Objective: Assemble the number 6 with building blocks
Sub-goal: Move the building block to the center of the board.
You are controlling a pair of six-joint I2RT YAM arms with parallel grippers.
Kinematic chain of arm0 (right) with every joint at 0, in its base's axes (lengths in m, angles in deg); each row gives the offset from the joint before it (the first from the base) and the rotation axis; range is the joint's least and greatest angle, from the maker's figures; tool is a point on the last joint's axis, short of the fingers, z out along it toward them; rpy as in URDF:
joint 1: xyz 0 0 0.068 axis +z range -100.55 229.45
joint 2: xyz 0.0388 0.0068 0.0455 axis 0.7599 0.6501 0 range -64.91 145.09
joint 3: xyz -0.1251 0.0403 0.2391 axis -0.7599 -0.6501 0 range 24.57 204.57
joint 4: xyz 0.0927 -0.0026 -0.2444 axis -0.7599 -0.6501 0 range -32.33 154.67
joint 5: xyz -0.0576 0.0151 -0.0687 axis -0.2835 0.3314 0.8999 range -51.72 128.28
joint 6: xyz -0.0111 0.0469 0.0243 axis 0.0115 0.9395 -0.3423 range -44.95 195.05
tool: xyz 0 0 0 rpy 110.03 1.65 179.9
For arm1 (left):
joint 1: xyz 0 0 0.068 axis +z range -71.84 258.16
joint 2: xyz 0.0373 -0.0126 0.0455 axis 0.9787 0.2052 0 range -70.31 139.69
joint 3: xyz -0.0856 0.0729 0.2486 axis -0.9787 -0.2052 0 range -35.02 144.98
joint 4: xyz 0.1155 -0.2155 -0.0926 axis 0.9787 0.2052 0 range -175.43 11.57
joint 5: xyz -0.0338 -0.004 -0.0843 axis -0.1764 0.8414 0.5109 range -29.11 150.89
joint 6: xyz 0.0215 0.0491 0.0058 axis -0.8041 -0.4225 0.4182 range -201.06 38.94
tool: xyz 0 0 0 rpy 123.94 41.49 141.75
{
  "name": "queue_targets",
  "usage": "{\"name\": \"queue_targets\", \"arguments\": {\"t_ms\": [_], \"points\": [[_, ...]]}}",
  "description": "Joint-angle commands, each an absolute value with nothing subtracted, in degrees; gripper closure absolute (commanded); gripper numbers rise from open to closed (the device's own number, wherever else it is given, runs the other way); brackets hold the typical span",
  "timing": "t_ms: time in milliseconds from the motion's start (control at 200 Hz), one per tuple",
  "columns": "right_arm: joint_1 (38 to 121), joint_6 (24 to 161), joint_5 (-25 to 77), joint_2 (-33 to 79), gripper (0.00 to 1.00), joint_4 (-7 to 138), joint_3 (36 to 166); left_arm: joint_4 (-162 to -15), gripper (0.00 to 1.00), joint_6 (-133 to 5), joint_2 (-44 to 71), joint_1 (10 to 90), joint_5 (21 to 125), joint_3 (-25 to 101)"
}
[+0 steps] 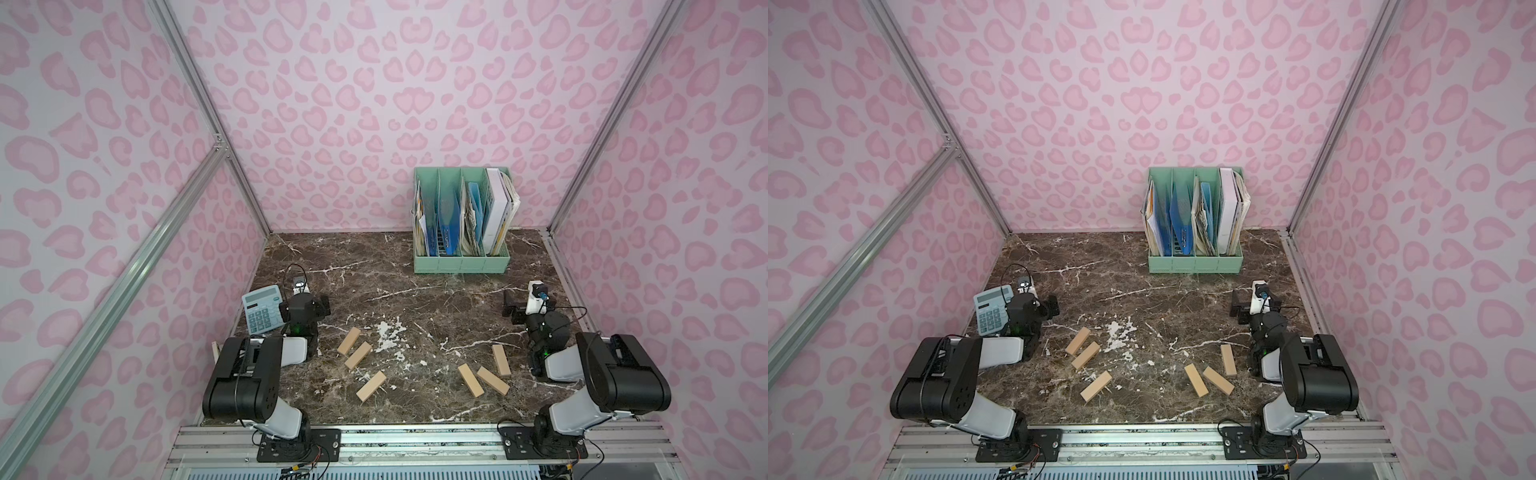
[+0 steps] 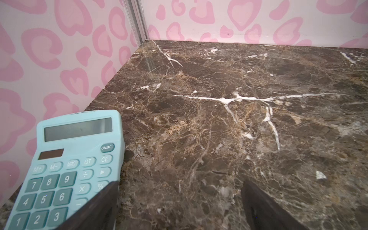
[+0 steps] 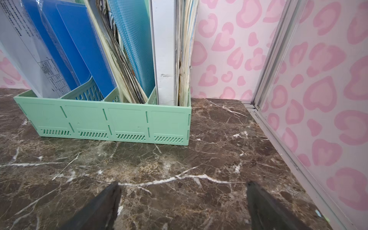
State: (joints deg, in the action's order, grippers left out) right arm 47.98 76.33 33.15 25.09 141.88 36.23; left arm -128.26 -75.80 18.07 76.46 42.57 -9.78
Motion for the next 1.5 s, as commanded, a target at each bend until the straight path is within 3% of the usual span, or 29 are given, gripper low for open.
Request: {"name": "queue_targets", "arguments": {"t_ms": [0, 810, 880, 935, 990, 1050, 1140, 1210, 1345, 1495], "points": [[48.0, 76.0, 33.9, 24.8, 0.00, 143.0, 36.1, -128.7, 0.01, -76.0, 17.8, 76.5, 42.3, -9.5], [47.8, 76.7, 35.6, 25.0, 0.00, 142.3, 36.5, -130.0, 0.01, -76.5, 18.6, 76.6, 42.4, -9.5], [51.1, 76.1, 47.3, 21.5, 0.00, 140.1, 37.2, -130.0, 0.01, -76.6, 17.8, 76.3, 42.1, -10.0], [55.5, 74.0, 57.4, 13.0, 0.00, 122.9, 43.6, -131.3, 0.01, -79.4, 15.7, 75.9, 41.2, -9.8], [58.3, 73.1, 61.5, 7.3, 0.00, 106.2, 52.6, -117.8, 0.01, -79.6, 10.2, 74.7, 38.5, -4.6], [58.9, 82.6, 64.9, 4.4, 0.00, 91.7, 63.3, -96.0, 0.01, -74.4, 4.8, 73.4, 35.2, 5.3], [54.5, 90.0, 44.9, 7.4, 0.00, 72.2, 79.9, -75.1, 0.02, -68.6, 2.5, 72.7, 37.3, 18.3], [54.6, 89.2, 41.3, 13.0, 0.00, 59.3, 92.5, -63.1, 0.09, -70.1, 3.6, 70.6, 43.9, 26.5], [54.1, 88.8, 33.4, 18.4, 0.15, 47.0, 105.9, -36.3, 0.27, -65.3, 11.9, 68.0, 53.3, 40.2], [54.0, 89.6, 30.6, 17.2, 0.13, 44.9, 107.0, -24.2, 0.56, -61.7, 17.0, 67.3, 60.7, 40.9]]}}
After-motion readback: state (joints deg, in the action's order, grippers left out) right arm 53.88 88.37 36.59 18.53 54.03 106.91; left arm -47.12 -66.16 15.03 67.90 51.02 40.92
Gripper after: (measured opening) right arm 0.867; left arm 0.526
